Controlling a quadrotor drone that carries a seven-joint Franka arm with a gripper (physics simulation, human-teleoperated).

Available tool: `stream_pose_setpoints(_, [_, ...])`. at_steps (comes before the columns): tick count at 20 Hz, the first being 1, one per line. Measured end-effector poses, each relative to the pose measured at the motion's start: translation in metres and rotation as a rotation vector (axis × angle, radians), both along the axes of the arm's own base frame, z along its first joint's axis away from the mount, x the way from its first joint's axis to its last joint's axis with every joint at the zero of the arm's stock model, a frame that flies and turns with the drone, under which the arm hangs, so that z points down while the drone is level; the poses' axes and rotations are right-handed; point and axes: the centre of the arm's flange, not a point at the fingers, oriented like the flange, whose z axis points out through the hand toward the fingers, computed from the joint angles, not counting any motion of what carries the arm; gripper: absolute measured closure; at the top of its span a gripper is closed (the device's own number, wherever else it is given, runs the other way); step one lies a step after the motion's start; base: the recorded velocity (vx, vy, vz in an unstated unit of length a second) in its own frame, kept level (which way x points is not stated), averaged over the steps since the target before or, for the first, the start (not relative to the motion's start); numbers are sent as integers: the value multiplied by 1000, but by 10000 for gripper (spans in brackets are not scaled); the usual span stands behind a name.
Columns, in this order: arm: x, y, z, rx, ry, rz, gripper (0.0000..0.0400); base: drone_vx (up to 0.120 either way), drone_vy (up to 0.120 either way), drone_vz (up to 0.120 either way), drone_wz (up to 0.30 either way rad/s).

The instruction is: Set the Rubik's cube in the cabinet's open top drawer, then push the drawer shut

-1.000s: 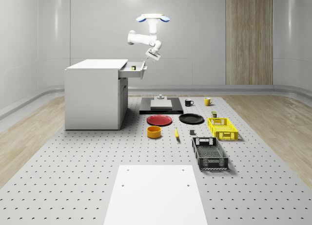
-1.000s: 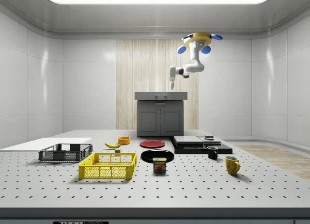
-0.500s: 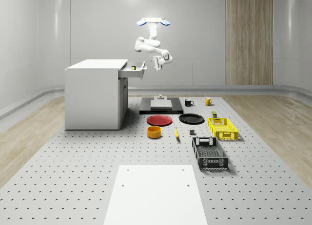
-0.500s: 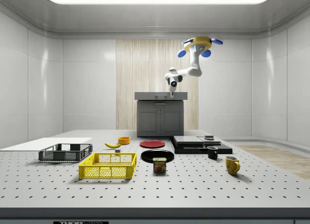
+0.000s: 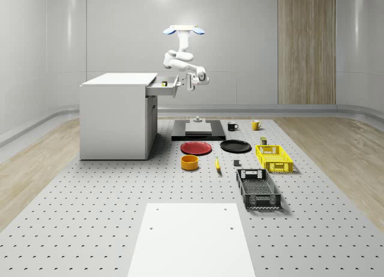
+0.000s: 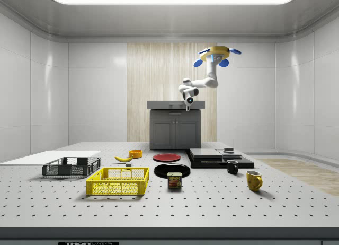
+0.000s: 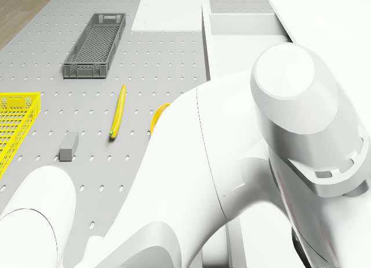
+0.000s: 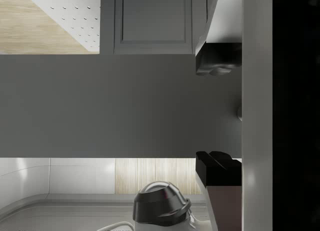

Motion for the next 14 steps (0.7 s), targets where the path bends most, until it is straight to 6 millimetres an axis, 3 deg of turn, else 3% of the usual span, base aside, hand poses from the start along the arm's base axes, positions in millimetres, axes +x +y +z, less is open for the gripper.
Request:
stream_pose_setpoints(3, [0,-1,1,-11,-1,-2,255,0,-120,0,0])
stream_pose_setpoints(7, [0,0,2,-19,-1,-3,280,0,-120,0,0])
stream_pose_setpoints(14, [-13,19,5,-28,49,-1,291,0,0,0,0])
